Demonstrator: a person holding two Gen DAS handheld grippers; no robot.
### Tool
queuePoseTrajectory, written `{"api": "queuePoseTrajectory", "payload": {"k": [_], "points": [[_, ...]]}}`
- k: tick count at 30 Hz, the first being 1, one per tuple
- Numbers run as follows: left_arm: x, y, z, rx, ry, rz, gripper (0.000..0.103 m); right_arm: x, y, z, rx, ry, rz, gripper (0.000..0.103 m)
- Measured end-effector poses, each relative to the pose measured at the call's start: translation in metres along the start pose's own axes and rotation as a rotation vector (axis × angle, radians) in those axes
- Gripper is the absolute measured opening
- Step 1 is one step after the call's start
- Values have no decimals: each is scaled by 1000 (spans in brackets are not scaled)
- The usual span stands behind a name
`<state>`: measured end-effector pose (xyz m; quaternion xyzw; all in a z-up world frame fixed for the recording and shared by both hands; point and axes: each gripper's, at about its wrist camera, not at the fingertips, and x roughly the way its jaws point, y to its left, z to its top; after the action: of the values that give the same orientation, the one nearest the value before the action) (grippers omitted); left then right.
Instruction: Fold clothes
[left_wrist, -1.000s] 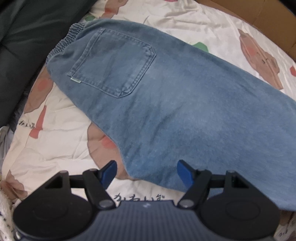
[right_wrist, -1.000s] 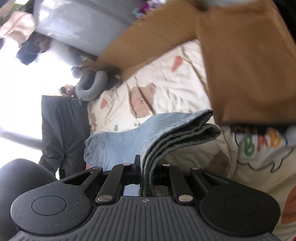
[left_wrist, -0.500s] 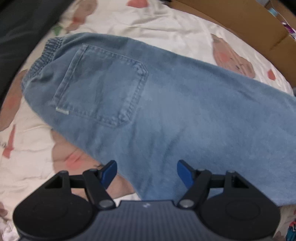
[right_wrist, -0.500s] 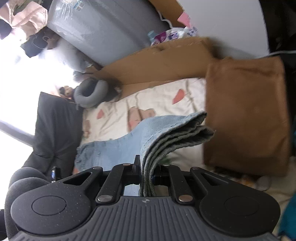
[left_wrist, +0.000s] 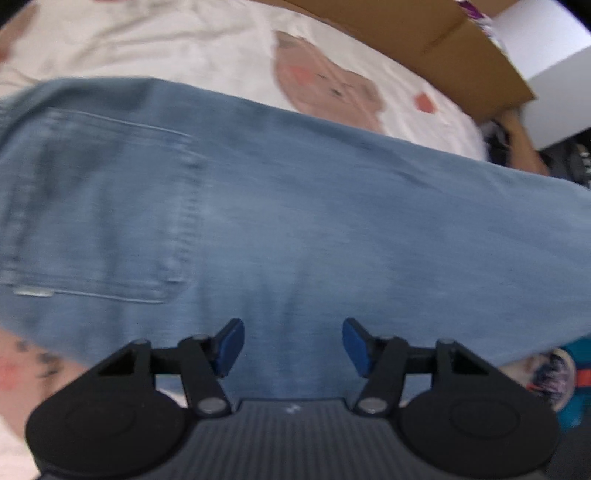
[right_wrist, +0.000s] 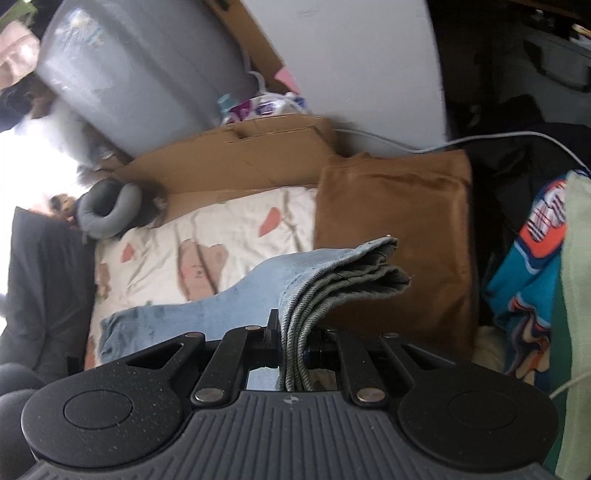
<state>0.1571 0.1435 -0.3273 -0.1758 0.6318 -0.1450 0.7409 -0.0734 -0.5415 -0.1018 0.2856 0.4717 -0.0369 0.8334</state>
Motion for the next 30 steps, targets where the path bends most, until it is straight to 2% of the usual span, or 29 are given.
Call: {"api": "queuePoseTrajectory", "payload": {"k": [6, 11, 13, 18, 19, 23, 30], "points": [[27, -21, -6, 80, 79, -153, 59, 6, 9, -5, 33, -3, -57, 9], [46, -34, -15, 130, 134, -260, 47, 11, 16, -9, 60, -6, -105, 9], [54, -41, -17, 152, 152, -282, 43, 13, 19, -11, 71, -7, -124, 9], [71, -52, -21, 169, 202, -330, 19, 16, 18, -12, 82, 3, -143, 9], [74, -53, -24, 166, 218, -336, 12, 16, 17, -13, 83, 5, -146, 9], [93, -65, -28, 175, 275, -358, 6, 18, 16, -14, 90, 15, -158, 9], [117, -82, -27, 206, 321, -346, 6, 22, 16, -18, 101, 25, -164, 9]]}}
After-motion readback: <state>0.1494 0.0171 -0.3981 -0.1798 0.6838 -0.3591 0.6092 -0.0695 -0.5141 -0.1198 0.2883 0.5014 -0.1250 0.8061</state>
